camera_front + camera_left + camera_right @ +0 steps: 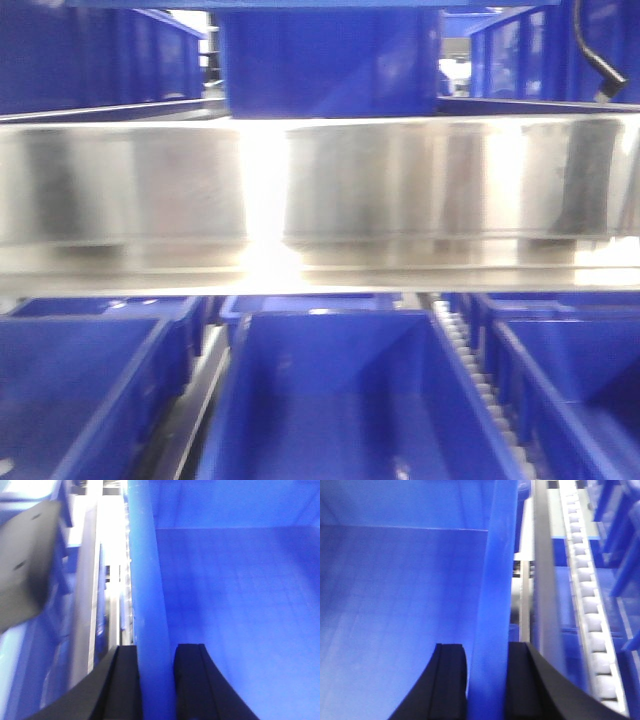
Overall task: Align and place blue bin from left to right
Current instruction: 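Back the base away from the shelf holding the bin in both grippers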
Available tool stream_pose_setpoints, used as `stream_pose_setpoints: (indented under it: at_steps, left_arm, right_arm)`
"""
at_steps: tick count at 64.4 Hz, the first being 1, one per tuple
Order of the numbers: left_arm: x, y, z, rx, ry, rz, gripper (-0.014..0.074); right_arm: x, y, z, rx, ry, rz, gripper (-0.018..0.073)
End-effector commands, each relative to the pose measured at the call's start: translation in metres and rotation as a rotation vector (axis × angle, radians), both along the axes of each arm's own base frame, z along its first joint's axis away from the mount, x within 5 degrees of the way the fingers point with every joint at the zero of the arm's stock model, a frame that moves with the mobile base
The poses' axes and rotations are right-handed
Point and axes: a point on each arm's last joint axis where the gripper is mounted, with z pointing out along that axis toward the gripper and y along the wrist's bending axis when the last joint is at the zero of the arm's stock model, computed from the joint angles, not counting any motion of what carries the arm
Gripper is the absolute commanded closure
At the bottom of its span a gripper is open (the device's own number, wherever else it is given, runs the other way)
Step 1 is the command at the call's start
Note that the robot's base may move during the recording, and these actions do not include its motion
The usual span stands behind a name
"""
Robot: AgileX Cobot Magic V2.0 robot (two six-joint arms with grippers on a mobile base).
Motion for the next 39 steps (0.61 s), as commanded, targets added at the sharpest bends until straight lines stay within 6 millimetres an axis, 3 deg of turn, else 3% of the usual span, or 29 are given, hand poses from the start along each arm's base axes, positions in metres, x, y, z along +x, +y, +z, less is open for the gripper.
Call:
stream_pose_setpoints:
  at_steps: [1,39]
  left_arm:
    - [-0.0099,-0.0050,0.0200,-0.044,-0.110,-0.050,0.0613]
    - [-0.0099,-0.0050,0.0200,-0.044,-0.110,-0.050,0.0613]
  right_arm:
    - [-0.0082,0.0022,0.0231,0.031,-0.141,0.033,0.0638]
    - [-0.0082,0.0022,0.0231,0.031,-0.141,0.033,0.0638]
